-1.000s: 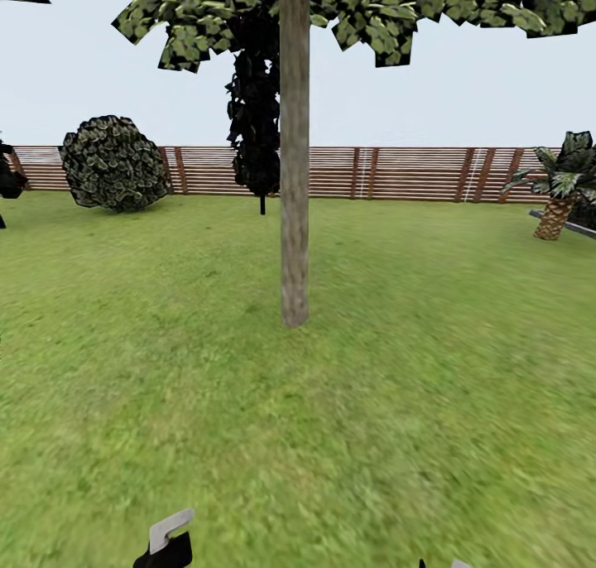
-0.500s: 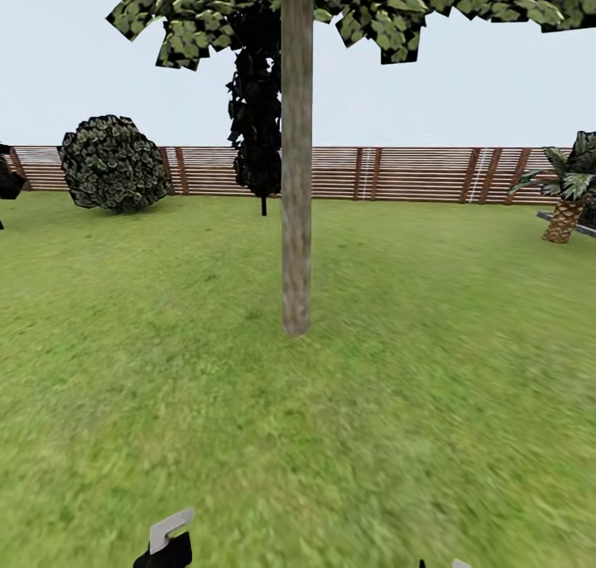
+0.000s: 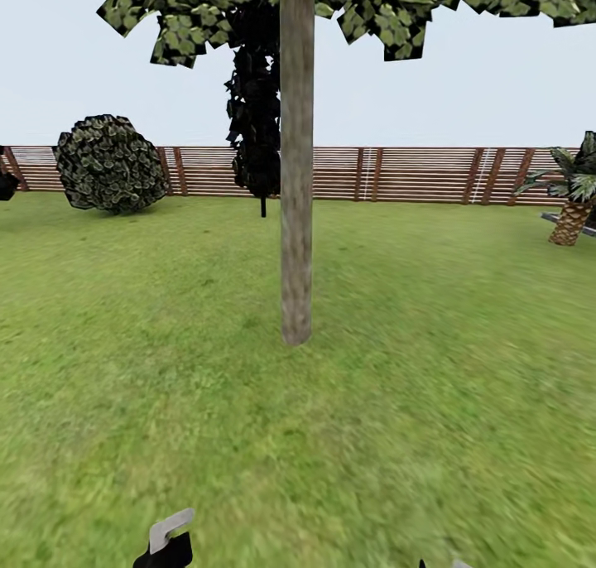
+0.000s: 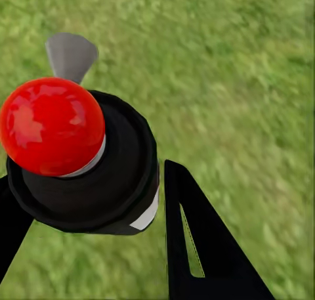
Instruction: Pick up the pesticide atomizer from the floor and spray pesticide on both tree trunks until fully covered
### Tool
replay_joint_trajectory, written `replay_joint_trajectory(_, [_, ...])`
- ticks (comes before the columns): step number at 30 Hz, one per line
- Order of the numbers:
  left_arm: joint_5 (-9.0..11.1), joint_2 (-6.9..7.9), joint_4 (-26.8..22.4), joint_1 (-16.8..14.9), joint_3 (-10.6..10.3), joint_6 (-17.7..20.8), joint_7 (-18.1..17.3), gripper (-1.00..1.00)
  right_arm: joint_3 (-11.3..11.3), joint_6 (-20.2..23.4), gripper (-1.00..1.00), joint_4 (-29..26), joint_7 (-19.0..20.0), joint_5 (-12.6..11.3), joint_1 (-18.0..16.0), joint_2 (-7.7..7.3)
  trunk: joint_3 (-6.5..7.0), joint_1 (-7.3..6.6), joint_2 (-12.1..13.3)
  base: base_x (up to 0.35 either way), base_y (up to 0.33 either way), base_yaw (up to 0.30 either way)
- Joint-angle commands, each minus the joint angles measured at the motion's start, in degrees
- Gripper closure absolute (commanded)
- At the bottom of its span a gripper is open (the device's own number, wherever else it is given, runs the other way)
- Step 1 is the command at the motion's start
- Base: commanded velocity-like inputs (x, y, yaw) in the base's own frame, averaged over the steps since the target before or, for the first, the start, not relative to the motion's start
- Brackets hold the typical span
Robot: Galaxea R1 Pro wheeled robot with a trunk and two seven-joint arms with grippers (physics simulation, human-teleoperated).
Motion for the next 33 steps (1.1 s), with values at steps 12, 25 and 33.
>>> replay_joint_trajectory(12, [0.3, 0.0, 0.0, -0.1, -0.5, -0.2, 0.3, 1.0, 0.2, -0.2, -1.0, 0.0, -0.1, -0.4, -0.1, 0.02, -0.12, 0.07, -0.1, 0.335, 0.0, 0.0])
replay_joint_trajectory(25, [0.3, 0.0, 0.0, -0.1, -0.5, -0.2, 0.3, 1.0, 0.3, -0.2, -1.0, 0.0, -0.1, -0.4, -0.1, 0.01, -0.12, 0.07, -0.1, 0.335, 0.0, 0.0])
replay_joint_trajectory(33, [0.4, 0.0, 0.0, -0.1, -0.5, -0.2, 0.3, 1.0, 0.2, -0.2, -1.0, 0.0, -0.1, -0.4, -0.1, 0.05, -0.12, 0.07, -0.1, 0.335, 0.0, 0.0])
